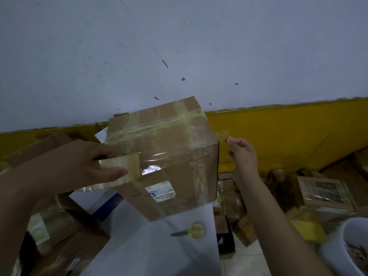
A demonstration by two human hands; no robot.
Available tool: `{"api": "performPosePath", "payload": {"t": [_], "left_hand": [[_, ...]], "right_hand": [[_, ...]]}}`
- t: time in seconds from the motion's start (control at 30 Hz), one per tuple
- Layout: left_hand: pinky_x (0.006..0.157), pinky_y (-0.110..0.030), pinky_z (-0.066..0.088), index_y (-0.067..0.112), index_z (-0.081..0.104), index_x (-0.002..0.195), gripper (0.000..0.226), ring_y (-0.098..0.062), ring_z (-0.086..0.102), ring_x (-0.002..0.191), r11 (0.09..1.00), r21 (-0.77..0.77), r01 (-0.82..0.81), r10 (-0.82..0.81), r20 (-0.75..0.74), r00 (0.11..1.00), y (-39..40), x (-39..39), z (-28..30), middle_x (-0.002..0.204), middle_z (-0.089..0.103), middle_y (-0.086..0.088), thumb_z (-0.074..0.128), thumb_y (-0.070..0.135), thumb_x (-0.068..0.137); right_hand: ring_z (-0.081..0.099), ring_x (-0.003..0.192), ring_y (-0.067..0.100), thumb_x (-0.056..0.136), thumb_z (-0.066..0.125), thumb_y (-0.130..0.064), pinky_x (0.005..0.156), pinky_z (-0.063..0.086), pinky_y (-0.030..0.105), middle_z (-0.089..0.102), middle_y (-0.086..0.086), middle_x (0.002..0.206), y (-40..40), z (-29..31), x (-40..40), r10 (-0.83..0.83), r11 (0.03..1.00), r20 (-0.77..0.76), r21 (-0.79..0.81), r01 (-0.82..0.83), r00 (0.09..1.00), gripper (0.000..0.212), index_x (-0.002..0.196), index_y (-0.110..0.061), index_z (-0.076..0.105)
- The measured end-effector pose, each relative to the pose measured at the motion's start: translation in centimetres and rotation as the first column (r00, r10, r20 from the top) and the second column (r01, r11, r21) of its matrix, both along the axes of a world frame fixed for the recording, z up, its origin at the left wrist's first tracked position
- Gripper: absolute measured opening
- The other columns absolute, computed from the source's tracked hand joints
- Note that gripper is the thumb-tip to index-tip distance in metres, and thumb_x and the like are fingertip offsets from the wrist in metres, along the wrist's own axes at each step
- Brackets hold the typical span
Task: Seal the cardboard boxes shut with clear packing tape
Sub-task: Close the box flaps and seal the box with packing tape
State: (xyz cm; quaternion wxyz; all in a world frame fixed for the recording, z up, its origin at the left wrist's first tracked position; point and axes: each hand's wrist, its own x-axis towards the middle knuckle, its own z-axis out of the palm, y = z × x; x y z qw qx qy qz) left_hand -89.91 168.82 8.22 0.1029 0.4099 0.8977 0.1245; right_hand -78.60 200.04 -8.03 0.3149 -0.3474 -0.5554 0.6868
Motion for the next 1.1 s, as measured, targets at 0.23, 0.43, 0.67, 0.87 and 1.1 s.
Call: {"api": "performPosePath", "payload": {"t": [0.23, 0.43, 0.67, 0.87, 1.1], "left_hand": [[0.047, -0.021, 0.036, 0.028, 0.062, 0.063, 0.067, -0.002, 0.06, 0.064, 0.996, -0.079, -0.038, 0.028, -0.12, 0.992, 0.4, -0.1, -0.6, 0.069, 0.063, 0.02, 0.04, 0.091, 0.066], [0.054, -0.02, 0.044, 0.027, 0.067, 0.075, 0.063, -0.003, 0.061, 0.071, 0.984, -0.158, -0.083, 0.052, -0.191, 0.98, 0.6, 0.4, -1.1, 0.064, 0.064, 0.004, 0.047, 0.086, 0.068], [0.056, -0.025, 0.046, 0.027, 0.066, 0.075, 0.078, -0.009, 0.062, 0.061, 0.987, -0.124, -0.099, 0.081, -0.148, 0.986, 0.5, 0.4, -1.4, 0.065, 0.065, 0.004, 0.033, 0.096, 0.061], [0.06, -0.033, 0.051, 0.023, 0.068, 0.076, 0.071, -0.011, 0.061, 0.057, 0.987, -0.107, -0.116, 0.093, -0.202, 0.975, -0.1, 0.2, -1.7, 0.063, 0.065, 0.002, 0.034, 0.084, 0.062], [0.051, -0.026, 0.046, 0.029, 0.065, 0.071, 0.085, -0.005, 0.061, 0.058, 0.994, -0.078, -0.078, 0.061, -0.207, 0.976, -1.1, -0.1, -2.1, 0.058, 0.062, 0.006, 0.021, 0.101, 0.063]], "right_hand": [[0.046, 0.071, 0.02, 0.095, 0.064, -0.029, 0.073, 0.045, 0.034, 0.048, 0.009, 0.072, -0.1, -0.3, -0.8, 0.092, 0.994, 0.131, 0.049, -0.099, 0.987, 0.034, 0.069, -0.008, 0.056], [0.053, 0.079, 0.013, 0.094, 0.066, -0.035, 0.079, 0.047, 0.033, 0.059, -0.006, 0.08, 0.4, 1.1, -0.8, 0.148, 0.988, 0.268, 0.013, -0.157, 0.952, 0.027, 0.075, -0.016, 0.065], [0.049, 0.105, 0.022, 0.099, 0.054, -0.046, 0.07, 0.039, 0.032, 0.036, 0.008, 0.138, 0.5, 2.0, -1.3, -0.163, 0.775, 0.612, 0.565, -0.283, 0.774, 0.038, 0.113, -0.013, 0.063], [0.049, 0.104, 0.024, 0.092, 0.06, -0.054, 0.078, 0.04, 0.032, 0.031, 0.013, 0.144, 1.8, -0.4, -1.3, 0.077, 0.884, 0.705, 0.28, -0.376, 0.705, 0.062, 0.136, -0.011, 0.047], [0.056, 0.081, 0.004, 0.093, 0.067, -0.026, 0.073, 0.045, 0.015, 0.063, -0.005, 0.102, 1.7, 0.2, 1.5, -0.13, 0.609, 0.152, 0.792, -0.042, 0.98, 0.013, 0.103, -0.019, 0.072]]}}
